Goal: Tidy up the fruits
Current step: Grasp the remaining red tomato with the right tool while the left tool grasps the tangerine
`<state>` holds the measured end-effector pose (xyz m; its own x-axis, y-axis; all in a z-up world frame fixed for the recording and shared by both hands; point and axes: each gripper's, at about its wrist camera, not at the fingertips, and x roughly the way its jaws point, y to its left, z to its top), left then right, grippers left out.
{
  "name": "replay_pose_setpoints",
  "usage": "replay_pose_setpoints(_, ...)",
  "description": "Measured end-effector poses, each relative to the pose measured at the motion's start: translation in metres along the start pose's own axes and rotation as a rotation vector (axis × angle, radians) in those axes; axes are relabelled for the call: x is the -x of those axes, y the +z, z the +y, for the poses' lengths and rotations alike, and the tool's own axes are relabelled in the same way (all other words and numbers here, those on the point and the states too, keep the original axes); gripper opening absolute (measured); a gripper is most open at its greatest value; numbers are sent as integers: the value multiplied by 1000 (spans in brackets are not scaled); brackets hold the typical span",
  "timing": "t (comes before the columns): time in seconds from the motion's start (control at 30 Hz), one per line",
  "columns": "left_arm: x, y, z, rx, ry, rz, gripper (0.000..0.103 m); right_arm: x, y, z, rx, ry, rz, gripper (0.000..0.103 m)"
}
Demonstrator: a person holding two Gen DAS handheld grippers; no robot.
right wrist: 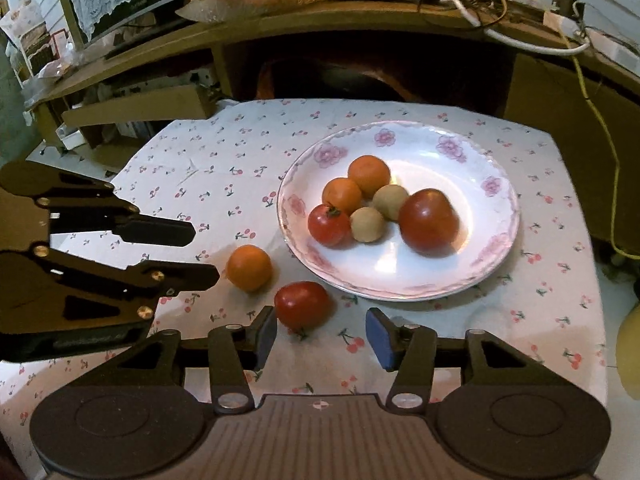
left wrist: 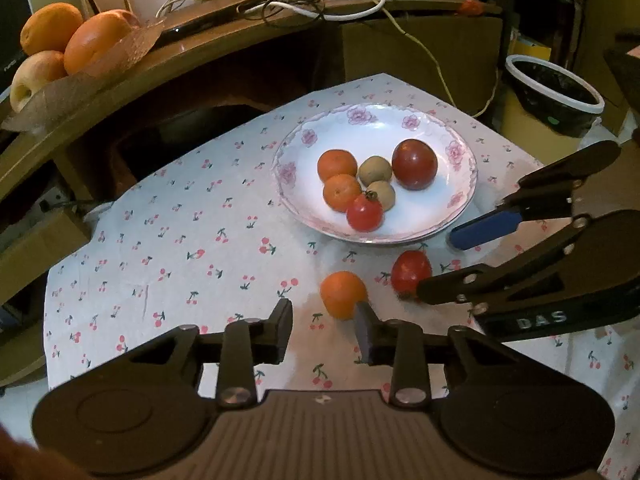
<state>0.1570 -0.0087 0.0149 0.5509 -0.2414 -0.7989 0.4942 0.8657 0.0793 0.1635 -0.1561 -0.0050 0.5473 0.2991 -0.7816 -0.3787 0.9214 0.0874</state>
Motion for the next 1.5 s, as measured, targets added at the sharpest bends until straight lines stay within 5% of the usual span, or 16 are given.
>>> replay_pose_setpoints(0.37, 0, -5, 5, 5, -5, 7, 40, -24, 8, 10, 15, 6, 27, 52)
replay_pose_setpoints(0.47, -3, -5, 4, 6, -7, 12, 41, -26, 9, 13, 33, -5, 36, 38)
replay_pose_setpoints(1.1, -44, 8, -13, 82, 8, 18, 39, 6, -7, -14, 2, -43, 58, 38)
replay_pose_setpoints(1.5, -3, -20, -39, 59, -44, 16, 39, 15, -21, -10, 58, -43, 84, 38)
